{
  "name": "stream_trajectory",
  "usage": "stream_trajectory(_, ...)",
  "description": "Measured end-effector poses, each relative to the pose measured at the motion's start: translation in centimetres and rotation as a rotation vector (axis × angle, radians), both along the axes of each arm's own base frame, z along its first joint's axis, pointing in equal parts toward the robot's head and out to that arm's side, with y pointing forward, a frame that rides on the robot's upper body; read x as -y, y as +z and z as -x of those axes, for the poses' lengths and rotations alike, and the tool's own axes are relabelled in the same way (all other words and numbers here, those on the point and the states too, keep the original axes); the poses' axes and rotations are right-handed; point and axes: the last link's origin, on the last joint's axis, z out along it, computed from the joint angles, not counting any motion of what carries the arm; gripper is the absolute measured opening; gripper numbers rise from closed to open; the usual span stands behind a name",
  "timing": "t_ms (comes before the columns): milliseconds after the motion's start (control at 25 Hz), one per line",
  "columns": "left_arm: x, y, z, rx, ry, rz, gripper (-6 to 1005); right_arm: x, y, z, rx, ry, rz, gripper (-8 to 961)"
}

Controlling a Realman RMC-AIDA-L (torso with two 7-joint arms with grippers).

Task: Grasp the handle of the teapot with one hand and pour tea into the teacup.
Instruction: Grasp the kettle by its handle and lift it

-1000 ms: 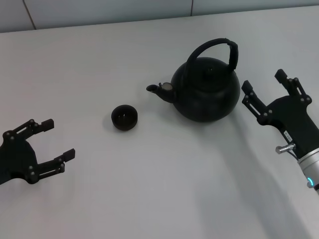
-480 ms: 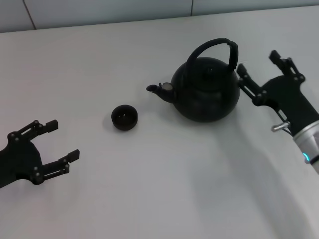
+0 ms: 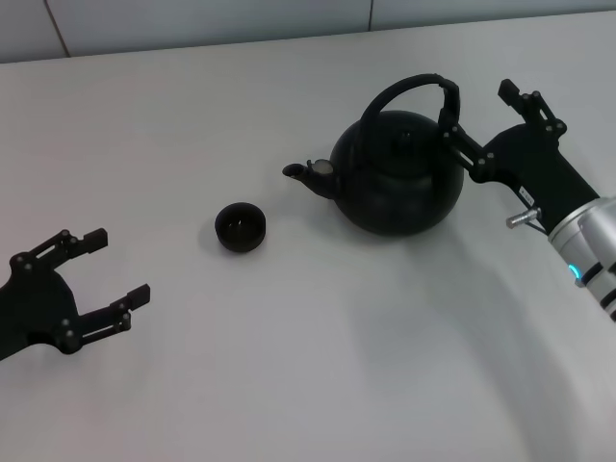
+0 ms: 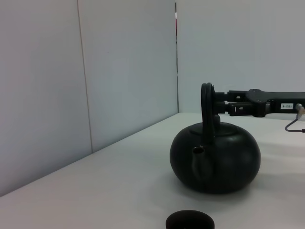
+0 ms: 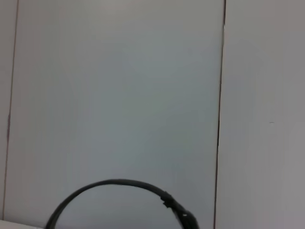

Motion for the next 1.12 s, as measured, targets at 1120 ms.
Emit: stream_trajectory(1120,-0.3,0.0,-0.3,0.008,-0.011,-0.005,860,-1.9,-0.8,0.6,0.032,-0.015,0.062,700)
